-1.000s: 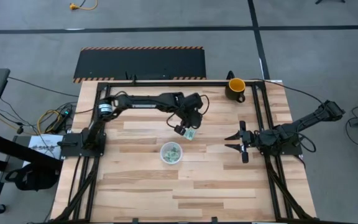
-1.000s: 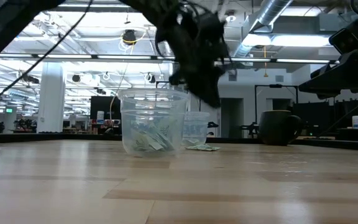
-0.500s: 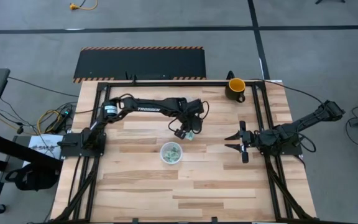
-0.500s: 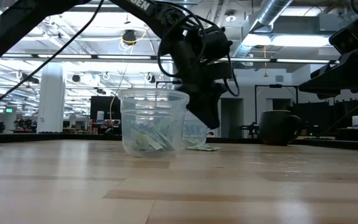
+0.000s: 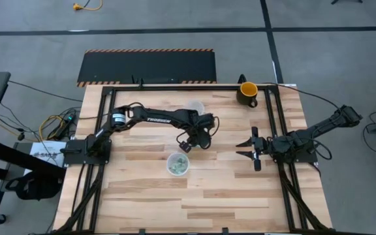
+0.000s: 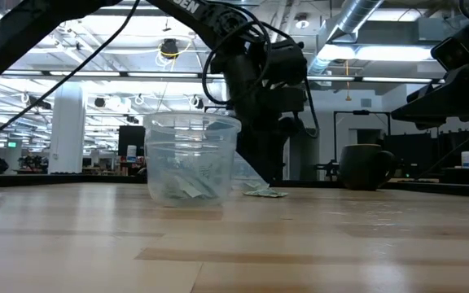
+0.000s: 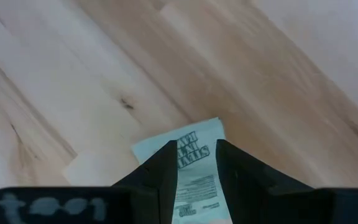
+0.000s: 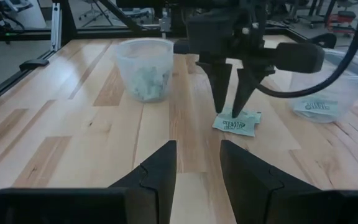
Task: Pick and place items into bin
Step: Put the top left stevia packet into the top bin
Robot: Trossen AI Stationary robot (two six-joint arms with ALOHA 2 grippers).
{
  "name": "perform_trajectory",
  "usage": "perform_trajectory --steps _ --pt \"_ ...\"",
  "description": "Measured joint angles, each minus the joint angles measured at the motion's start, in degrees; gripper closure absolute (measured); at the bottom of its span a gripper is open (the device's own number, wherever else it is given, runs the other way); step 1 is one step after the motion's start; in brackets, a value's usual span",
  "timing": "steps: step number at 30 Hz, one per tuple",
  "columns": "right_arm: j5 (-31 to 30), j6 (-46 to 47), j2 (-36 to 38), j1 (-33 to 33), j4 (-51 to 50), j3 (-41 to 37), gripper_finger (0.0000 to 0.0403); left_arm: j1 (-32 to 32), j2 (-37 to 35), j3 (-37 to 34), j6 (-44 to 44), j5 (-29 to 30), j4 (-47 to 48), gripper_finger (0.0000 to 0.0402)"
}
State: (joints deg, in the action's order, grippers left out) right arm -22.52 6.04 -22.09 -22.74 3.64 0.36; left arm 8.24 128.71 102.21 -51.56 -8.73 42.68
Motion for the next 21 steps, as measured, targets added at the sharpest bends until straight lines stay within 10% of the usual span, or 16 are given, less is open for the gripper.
perform_trajectory --steps 21 --pt "0.00 0.00 0.02 0.02 0.00 0.00 0.0284 0.00 2.53 0.08 0.26 1.08 -2.01 0.0301"
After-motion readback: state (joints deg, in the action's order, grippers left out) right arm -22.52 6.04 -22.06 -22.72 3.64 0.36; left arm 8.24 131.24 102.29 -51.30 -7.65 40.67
